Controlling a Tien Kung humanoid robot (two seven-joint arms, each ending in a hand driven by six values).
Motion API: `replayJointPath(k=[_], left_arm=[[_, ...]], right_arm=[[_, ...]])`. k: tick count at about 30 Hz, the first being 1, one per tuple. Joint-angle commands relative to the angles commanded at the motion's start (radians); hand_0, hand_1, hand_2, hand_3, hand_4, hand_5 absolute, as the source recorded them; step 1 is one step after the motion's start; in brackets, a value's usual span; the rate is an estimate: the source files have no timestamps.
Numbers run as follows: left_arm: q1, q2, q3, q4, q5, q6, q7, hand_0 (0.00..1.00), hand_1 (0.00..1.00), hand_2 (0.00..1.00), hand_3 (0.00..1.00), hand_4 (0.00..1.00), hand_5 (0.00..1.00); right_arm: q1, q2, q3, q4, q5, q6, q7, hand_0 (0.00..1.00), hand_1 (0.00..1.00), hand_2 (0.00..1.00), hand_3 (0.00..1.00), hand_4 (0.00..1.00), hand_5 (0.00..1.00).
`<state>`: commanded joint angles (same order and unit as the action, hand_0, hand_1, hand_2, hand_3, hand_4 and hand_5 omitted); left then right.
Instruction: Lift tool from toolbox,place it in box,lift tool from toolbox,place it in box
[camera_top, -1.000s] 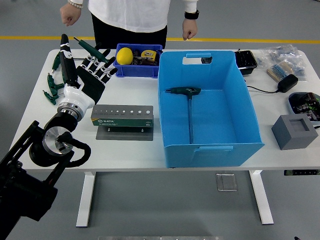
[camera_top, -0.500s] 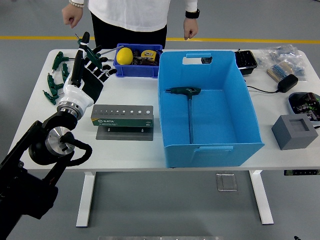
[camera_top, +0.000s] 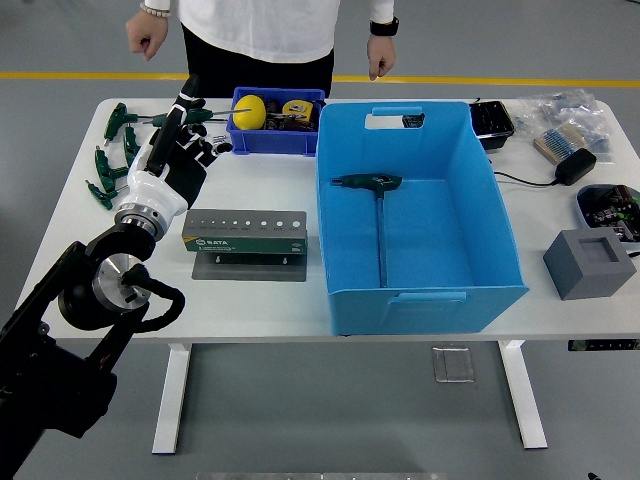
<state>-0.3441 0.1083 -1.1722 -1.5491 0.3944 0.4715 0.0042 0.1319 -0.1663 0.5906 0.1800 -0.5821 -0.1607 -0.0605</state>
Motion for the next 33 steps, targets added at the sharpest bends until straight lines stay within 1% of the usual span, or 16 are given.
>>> replayJointPath(k=[2,3,5,8,9,14,15,20,21,26,27,32,33], left_arm=[[0.0,0.0,0.001,0.0,-0.003,-0.001,-0.002,0.198,0.074,0.154,0.278,0.998,0.326],[0.0,0.0,0.002,-0.001,-0.001,0.001,-0.002,0.168,0.04,0.127,0.224,0.998,0.344],[-0.001,0.0,0.002,-0.002,0.002,0.008,-0.002,0.168,0.04,0.127,0.224,0.998,0.344],[-0.003,0.001,0.004,-0.005,0.003,0.038,-0.003,0.168,0.04,0.127,0.224,0.998,0.344],[-0.003,0.001,0.005,-0.004,0.001,0.049,-0.004,0.157,0.026,0.11,0.198,0.998,0.281],[-0.002,0.001,0.011,-0.004,-0.017,0.084,-0.016,0.157,0.026,0.11,0.198,0.998,0.281],[-0.001,0.001,0.011,-0.004,-0.018,0.086,-0.018,0.145,0.002,0.075,0.151,0.998,0.191],[0.0,0.001,0.011,-0.006,-0.016,0.076,-0.027,0.145,0.002,0.075,0.151,0.998,0.191],[-0.001,0.001,0.009,-0.007,-0.012,0.073,-0.028,0.129,0.002,0.049,0.134,0.89,0.13],[-0.003,0.0,0.006,-0.008,0.01,0.073,-0.037,0.129,0.002,0.049,0.134,0.89,0.13],[-0.003,-0.001,0.005,-0.008,0.014,0.075,-0.039,0.089,0.002,0.019,0.104,0.561,0.002],[-0.004,-0.001,0.003,-0.012,0.029,0.077,-0.047,0.089,0.002,0.019,0.104,0.561,0.002],[-0.004,-0.001,0.002,-0.013,0.037,0.073,-0.045,0.07,0.002,0.003,0.087,0.522,0.002]], right_arm=[[-0.001,0.0,-0.001,0.0,0.0,0.0,0.0,0.595,0.531,0.631,0.693,0.904,0.964],[-0.002,0.0,-0.001,0.0,0.0,0.0,0.0,0.596,0.531,0.631,0.693,0.904,0.964],[-0.002,-0.001,-0.002,0.0,0.0,0.0,0.001,0.596,0.531,0.631,0.693,0.904,0.964],[-0.003,-0.001,-0.002,0.0,0.0,0.0,0.001,0.596,0.531,0.631,0.693,0.904,0.964],[-0.003,-0.001,-0.003,0.0,0.001,0.0,0.001,0.596,0.531,0.631,0.693,0.904,0.963],[-0.005,0.0,-0.004,0.0,0.0,0.001,0.001,0.596,0.531,0.631,0.693,0.904,0.963],[-0.005,0.0,-0.004,0.0,0.0,0.001,0.001,0.597,0.531,0.632,0.693,0.904,0.963],[-0.005,0.0,-0.005,0.0,0.001,0.001,0.001,0.597,0.531,0.632,0.693,0.904,0.963],[-0.005,0.0,-0.005,0.0,0.002,0.001,0.001,0.597,0.531,0.632,0.693,0.904,0.964],[-0.003,0.0,-0.001,0.0,0.0,0.001,0.001,0.597,0.531,0.632,0.693,0.904,0.964],[-0.002,0.0,-0.001,0.0,-0.001,0.001,0.001,0.597,0.529,0.632,0.693,0.904,0.965],[-0.002,0.0,0.003,0.0,-0.004,0.001,0.0,0.597,0.529,0.632,0.693,0.904,0.965],[-0.001,0.0,0.003,0.0,-0.004,0.001,0.0,0.597,0.529,0.632,0.693,0.904,0.965]])
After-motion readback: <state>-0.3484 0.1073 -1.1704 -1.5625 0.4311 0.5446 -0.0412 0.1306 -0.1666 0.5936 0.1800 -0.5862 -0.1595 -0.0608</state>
